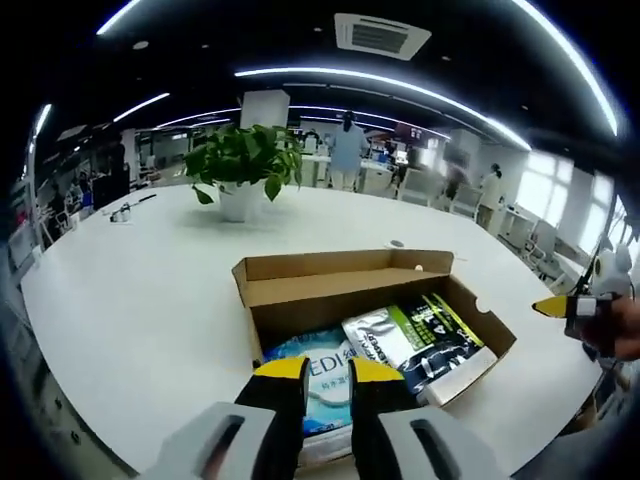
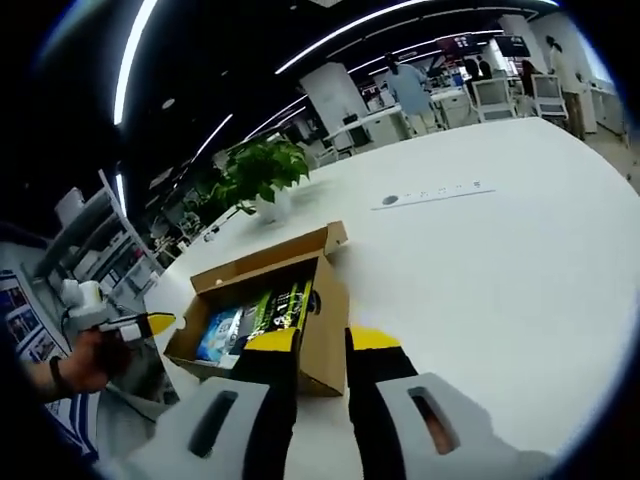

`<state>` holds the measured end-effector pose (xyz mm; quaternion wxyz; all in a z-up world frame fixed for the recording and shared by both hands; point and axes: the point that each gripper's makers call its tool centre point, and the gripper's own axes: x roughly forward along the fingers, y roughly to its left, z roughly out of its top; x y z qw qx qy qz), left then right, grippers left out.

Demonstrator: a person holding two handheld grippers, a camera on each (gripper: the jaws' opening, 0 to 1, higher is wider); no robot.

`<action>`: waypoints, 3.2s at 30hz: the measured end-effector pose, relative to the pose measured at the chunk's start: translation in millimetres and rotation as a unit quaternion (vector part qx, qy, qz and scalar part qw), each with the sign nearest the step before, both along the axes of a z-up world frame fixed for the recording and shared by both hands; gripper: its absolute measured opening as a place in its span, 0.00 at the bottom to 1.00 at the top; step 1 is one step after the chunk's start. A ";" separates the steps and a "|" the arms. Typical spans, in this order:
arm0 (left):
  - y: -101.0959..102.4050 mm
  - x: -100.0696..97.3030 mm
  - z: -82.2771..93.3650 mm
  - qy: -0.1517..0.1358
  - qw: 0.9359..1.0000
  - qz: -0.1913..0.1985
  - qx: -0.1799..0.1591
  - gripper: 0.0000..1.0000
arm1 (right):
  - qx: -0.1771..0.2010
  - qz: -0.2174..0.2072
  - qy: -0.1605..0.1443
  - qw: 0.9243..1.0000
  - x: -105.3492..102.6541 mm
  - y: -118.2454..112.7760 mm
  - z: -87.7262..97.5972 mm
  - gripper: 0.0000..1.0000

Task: Operate the shoe box by opening the lid, removing the specified soft item, and placing it in the target area until the item is outside and the box remains undamaged.

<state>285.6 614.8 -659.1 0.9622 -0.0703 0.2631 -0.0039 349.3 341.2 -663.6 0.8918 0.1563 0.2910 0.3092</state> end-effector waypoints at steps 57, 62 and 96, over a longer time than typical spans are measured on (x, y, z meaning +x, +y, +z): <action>-39.4 29.3 -67.3 0.113 0.978 -0.166 -0.052 0.20 | -0.031 0.024 -0.026 0.999 -28.3 58.6 6.8 0.25; -45.2 32.8 -80.0 0.143 0.974 -0.163 -0.065 0.21 | -0.033 0.027 -0.029 0.999 -32.1 56.3 6.2 0.25; -55.2 28.9 -71.9 0.155 0.968 -0.129 -0.147 0.00 | -0.045 0.064 -0.011 0.997 -22.3 74.4 -6.3 0.23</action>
